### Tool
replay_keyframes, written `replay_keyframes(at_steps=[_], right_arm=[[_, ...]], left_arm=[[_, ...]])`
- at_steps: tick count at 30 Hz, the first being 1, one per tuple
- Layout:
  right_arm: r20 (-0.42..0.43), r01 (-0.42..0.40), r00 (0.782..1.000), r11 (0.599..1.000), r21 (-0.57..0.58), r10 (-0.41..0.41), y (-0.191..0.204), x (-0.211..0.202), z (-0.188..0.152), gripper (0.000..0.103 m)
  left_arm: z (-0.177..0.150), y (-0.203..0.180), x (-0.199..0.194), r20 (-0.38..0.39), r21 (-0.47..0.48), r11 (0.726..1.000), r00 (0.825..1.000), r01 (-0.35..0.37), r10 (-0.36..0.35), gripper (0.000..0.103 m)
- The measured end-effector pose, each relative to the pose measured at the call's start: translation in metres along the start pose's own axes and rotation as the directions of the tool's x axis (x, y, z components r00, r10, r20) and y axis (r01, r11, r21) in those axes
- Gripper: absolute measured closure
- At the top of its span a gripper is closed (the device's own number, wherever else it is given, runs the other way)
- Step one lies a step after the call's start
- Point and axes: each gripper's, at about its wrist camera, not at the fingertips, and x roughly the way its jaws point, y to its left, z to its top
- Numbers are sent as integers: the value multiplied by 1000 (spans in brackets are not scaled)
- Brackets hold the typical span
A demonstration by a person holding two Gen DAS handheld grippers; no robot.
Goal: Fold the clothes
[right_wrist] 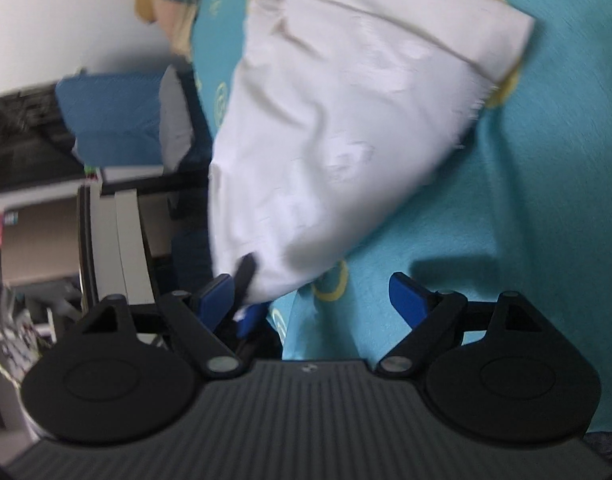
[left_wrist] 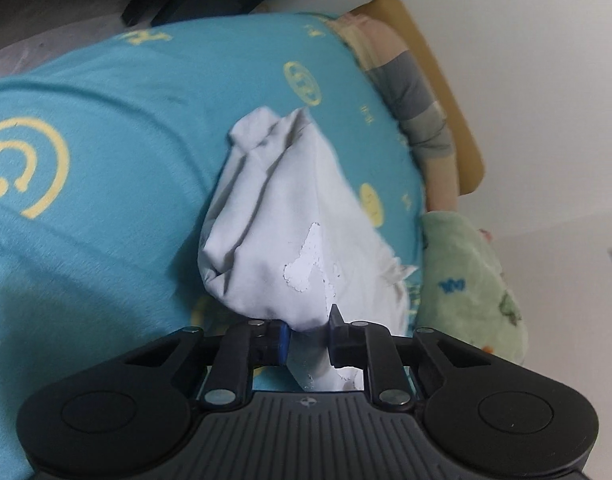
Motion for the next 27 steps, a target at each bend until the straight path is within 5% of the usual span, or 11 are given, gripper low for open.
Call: replay_keyframes(at_steps=[4, 7, 9, 12, 14, 17, 20, 27], right_arm=[[197, 37, 979, 999, 28, -42, -4, -18, 11, 22], [286, 67, 956, 997, 23, -71, -2, -26, 22, 41], [298, 105, 949, 994, 4, -102, 2, -25, 24, 74], [333, 160, 935, 983, -92, -121, 16, -24, 18, 86], [355, 180, 928, 970, -165, -112, 28, -27, 12, 87], [379, 187, 922, 947, -260, -78, 43, -33, 6, 88], [399, 205, 915, 921, -332, -60, 55, -39, 5, 88], [418, 210, 908, 902, -378, -36, 61, -44, 6, 88]], left_arm=[[1, -3, -2, 4, 5, 1000, 1000, 20, -20, 85], [1, 6, 1, -29, -38, 999, 999, 13, -14, 85], [0, 11, 4, -53, -58, 998, 999, 2, -5, 84], [1, 15, 10, -95, -75, 997, 995, -14, 6, 69], [1, 17, 15, -142, -92, 996, 990, 3, -16, 51], [-4, 12, 21, -195, -79, 996, 979, 42, -57, 44], [-8, 7, 26, -228, -68, 994, 968, 91, -104, 25], [-19, 0, 31, -303, -57, 982, 934, 181, -190, 23]])
